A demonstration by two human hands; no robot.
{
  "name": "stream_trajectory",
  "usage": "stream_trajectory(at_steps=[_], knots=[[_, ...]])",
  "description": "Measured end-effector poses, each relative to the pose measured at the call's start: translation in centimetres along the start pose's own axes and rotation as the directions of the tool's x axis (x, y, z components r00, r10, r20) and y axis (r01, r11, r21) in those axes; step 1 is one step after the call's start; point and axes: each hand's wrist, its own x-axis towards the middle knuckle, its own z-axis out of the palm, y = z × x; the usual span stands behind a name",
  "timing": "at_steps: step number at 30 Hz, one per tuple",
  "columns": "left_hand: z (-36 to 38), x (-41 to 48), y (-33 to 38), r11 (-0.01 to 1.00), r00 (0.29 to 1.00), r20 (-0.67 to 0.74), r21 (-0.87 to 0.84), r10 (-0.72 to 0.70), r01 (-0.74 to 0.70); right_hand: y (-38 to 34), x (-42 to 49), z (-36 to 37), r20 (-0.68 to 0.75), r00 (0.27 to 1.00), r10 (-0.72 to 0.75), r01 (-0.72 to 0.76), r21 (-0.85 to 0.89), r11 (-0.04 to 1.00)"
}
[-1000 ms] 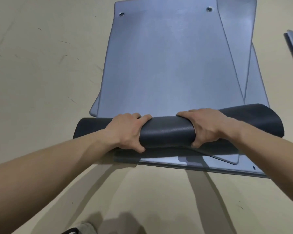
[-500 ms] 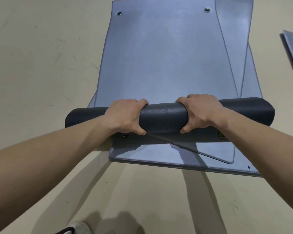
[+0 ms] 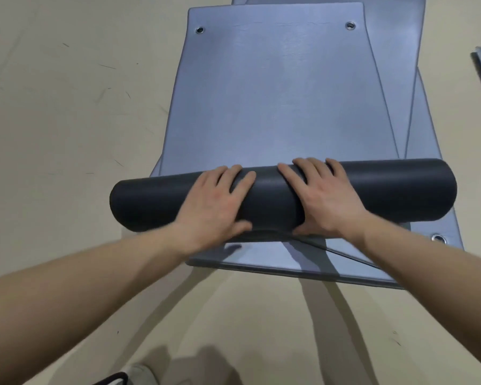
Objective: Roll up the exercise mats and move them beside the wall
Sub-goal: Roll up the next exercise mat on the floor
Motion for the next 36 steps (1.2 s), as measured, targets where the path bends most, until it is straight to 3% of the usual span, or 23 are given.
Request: stream_trajectory(at_steps=[3,6,9,13,18,23,26,28,30,36], knots=[[1.7,0.9,-0.2,0.996,0.999,0.042,0.088,-0.014,0.010,0.8,2.1,-0.6,0.049,0.998,0.041,-0.041,-0.007,0.999],[0.1,4.8,-2.9,1.000,0.993,0.112,-0.009,0.025,-0.024,0.0,1.3,1.4,0.044,0.992,0.121,-0.116,-0.100,0.988],[0.5,4.8,-2.6,1.000,0.995,0.099,0.027,-0.016,0.014,0.8,1.8,1.5,0.035,0.995,0.095,-0.090,-0.125,0.988],[1.9,2.0,-0.6,0.992,0.996,0.048,0.107,-0.069,0.063,1.4,2.5,-1.2,0.128,0.991,0.039,-0.035,-0.036,0.999],[1.2,0.3,-0.9,0.998,0.995,0.074,-0.011,0.068,-0.068,0.9,-1.0,-2.2,0.241,0.970,-0.030,-0.011,0.170,0.985],[-2.6,4.3,-3.1,0.983,0.939,0.328,-0.179,0.104,-0.046,0.2,-4.7,0.5,0.040,0.994,0.101,-0.102,0.015,0.995],[-2.2,4.4,-2.6,0.992,0.961,0.272,-0.125,0.044,-0.010,1.6,-2.8,-0.5,0.002,0.997,0.080,-0.080,0.005,0.997],[-1.0,3.0,-1.7,1.000,0.994,0.105,-0.002,-0.010,0.010,2.6,-1.1,-2.3,0.071,0.995,0.072,-0.076,0.051,0.996],[-1.4,3.3,-2.0,1.000,0.998,0.054,0.007,-0.011,0.010,3.4,0.3,-3.9,0.149,0.986,0.069,-0.086,0.108,0.990],[-3.7,5.2,-3.2,0.989,0.946,0.315,-0.144,0.074,-0.029,4.4,1.0,-5.7,0.410,0.912,0.007,-0.122,0.254,0.960]])
